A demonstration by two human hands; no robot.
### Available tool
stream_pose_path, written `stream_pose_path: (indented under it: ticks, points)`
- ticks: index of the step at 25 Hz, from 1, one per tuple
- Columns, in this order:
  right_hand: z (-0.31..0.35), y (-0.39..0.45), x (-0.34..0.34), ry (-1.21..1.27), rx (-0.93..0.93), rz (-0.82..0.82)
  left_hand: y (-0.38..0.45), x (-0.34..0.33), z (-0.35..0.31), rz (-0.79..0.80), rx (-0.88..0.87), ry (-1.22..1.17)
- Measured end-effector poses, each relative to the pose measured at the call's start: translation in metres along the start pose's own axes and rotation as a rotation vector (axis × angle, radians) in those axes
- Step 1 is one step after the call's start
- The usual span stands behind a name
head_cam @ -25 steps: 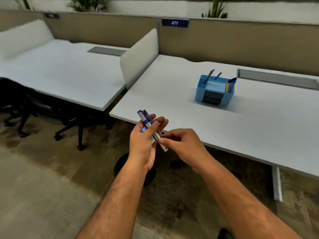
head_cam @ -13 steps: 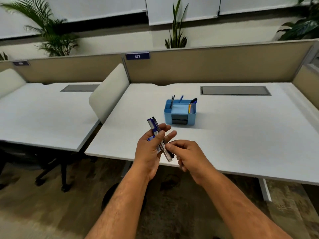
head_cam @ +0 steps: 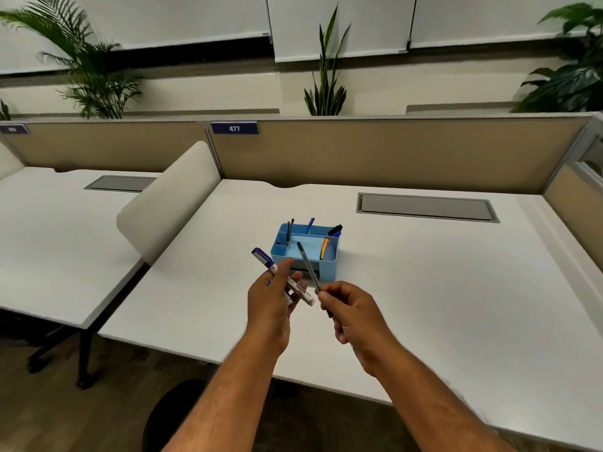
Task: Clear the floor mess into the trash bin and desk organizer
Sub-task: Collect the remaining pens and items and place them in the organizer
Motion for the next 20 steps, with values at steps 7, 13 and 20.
stream_pose_path:
  ticks: [7,13,20]
  points:
    - [-0.007,0.070,0.032,0.042,-0.051,-0.133,0.085,-0.031,0.013,-0.012,-0.068,0.286]
    - [-0.011,0.121,0.040,0.102,-0.102,-0.300,0.187,-0.084,0.014,0.211,-0.115,0.519]
    - [-0.011,0.151,0.055,0.089,-0.110,-0.526,0.273,-0.153,0.005,0.347,-0.364,0.783]
Point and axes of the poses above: each hand's wrist, its own y-axis towards the middle knuckle, its own x-axis out of the back of the hand, z = x × y, the point moved 10 cm from there along y, towards the middle knuckle, and after that the axes turned 2 degrees about -z, right-handed, at the moved point
